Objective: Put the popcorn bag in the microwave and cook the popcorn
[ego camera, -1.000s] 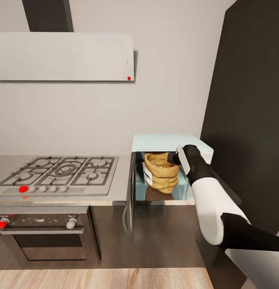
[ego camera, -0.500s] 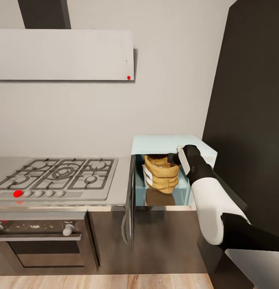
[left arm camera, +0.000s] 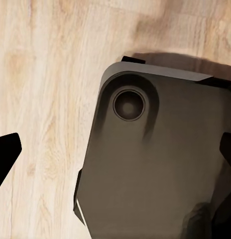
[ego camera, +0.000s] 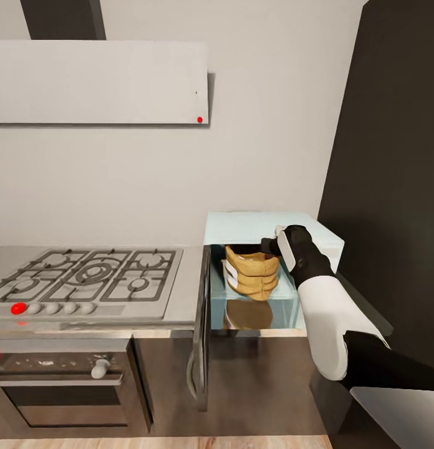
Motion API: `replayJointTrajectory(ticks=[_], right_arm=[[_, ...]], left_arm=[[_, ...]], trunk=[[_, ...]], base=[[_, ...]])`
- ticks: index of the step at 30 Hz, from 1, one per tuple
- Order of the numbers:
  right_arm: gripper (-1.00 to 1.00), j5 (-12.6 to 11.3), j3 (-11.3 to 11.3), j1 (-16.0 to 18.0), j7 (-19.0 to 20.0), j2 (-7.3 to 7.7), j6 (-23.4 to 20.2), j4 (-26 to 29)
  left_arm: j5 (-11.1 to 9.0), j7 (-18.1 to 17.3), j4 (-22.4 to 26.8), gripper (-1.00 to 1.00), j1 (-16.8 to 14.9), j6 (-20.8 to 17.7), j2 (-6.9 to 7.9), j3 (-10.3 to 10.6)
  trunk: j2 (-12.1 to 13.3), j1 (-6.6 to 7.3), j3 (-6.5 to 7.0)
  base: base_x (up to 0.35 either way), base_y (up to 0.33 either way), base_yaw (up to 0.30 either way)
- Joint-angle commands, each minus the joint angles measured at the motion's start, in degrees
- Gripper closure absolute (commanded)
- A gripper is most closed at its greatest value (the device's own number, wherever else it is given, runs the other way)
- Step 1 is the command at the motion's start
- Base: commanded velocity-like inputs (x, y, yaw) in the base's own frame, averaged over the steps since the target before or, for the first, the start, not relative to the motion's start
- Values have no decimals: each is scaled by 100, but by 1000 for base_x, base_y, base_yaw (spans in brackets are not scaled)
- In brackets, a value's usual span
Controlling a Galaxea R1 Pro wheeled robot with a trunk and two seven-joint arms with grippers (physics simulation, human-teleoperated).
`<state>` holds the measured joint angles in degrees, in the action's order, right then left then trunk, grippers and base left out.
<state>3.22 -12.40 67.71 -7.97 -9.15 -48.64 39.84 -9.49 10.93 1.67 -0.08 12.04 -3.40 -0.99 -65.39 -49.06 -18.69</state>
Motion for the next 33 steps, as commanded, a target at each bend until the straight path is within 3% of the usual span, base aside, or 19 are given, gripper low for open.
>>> replayJointTrajectory(ticks=[1,31,32,33], right_arm=[[100,29,-24,5,5,-8,-23,6],[100,21,-26,5,11,5,-29,8],[-100,18,-24,5,14,7,-33,11],[-100,14,-24,5,59,9,-41,14]], left_arm=[[-30,6,3,-100,-1,17,-2,-6],[-32,6,0,-100,-1,17,-2,-6],[-33,6,0,-100,-1,17,-2,-6],[-30,6,0,-100,-1,17,-2,-6]], trunk=[[-4,-1,-7],[-4,-1,-7],[-4,-1,-7],[-4,-1,-7]], base=[[8,0,0],[18,0,0],[0,0,0],[0,0,0]])
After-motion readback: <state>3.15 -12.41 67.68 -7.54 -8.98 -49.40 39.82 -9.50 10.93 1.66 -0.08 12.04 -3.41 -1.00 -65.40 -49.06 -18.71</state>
